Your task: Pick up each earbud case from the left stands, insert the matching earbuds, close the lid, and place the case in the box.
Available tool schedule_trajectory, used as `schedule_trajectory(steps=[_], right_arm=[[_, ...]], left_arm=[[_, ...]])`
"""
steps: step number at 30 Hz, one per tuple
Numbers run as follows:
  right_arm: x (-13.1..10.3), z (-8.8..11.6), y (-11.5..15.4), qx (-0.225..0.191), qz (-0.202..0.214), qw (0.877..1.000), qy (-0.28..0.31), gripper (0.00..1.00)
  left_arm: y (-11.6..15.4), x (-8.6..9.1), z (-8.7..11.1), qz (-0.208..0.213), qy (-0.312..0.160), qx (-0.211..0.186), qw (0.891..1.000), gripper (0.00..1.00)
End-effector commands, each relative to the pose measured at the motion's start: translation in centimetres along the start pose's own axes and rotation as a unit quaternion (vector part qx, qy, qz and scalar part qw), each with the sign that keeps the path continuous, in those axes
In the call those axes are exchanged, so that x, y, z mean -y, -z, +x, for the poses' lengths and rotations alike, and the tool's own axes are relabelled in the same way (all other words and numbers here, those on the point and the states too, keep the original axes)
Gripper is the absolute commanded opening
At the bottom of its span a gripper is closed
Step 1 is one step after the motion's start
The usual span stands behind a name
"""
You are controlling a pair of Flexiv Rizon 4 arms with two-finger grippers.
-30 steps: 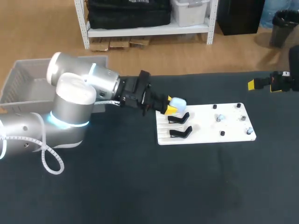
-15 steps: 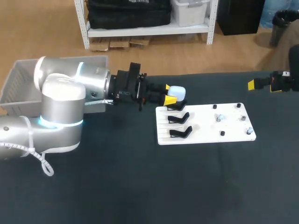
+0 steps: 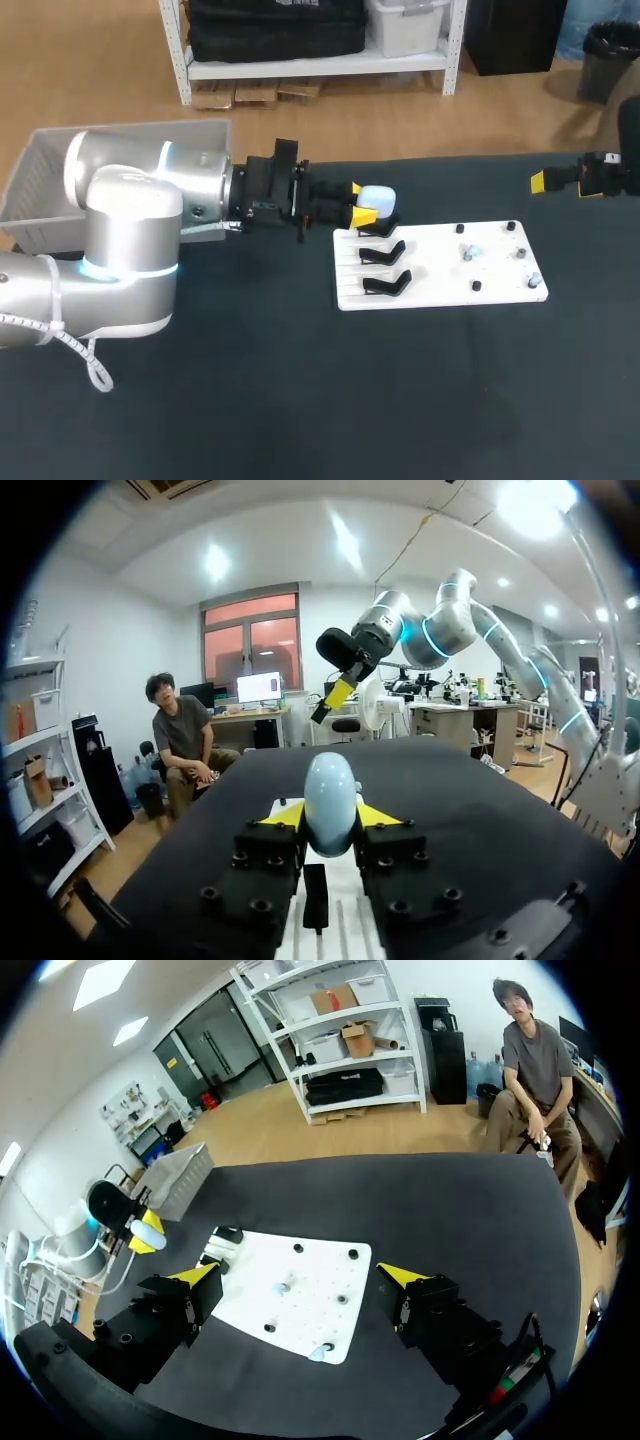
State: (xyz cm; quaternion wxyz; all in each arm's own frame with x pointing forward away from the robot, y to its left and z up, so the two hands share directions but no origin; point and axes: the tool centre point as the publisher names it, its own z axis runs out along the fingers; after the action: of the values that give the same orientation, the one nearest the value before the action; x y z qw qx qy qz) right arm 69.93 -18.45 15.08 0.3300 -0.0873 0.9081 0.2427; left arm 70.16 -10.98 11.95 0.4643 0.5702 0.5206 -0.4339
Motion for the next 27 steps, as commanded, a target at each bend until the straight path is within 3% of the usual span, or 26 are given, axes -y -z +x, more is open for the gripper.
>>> schedule_trajectory(steps=[1,6,10,19,27], right_arm=[[0.1,0.0,0.0,0.000,-0.003,1.000,0.001,1.00],[0.1,0.0,0.0,0.000,-0.003,1.000,0.001,1.00],[0.1,0.0,0.0,0.000,-0.003,1.000,0.001,1.00],[0.7,0.3,0.0,-0.009,-0.012,1.000,-0.008,1.00],[-1.1,2.4,1.4,-0.008,0.002,0.998,0.063,1.00]], left_arm=[[0.0,0.2,0.1,-0.006,-0.001,0.002,1.000,0.00],[0.0,0.2,0.1,-0.006,-0.001,0.002,1.000,0.00],[-0.9,1.3,1.2,-0.024,0.020,0.027,0.999,0.00],[-3.2,1.9,0.8,-0.013,0.016,0.041,0.999,0.00],[-3.6,1.4,0.5,-0.002,0.015,0.054,0.998,0.00]])
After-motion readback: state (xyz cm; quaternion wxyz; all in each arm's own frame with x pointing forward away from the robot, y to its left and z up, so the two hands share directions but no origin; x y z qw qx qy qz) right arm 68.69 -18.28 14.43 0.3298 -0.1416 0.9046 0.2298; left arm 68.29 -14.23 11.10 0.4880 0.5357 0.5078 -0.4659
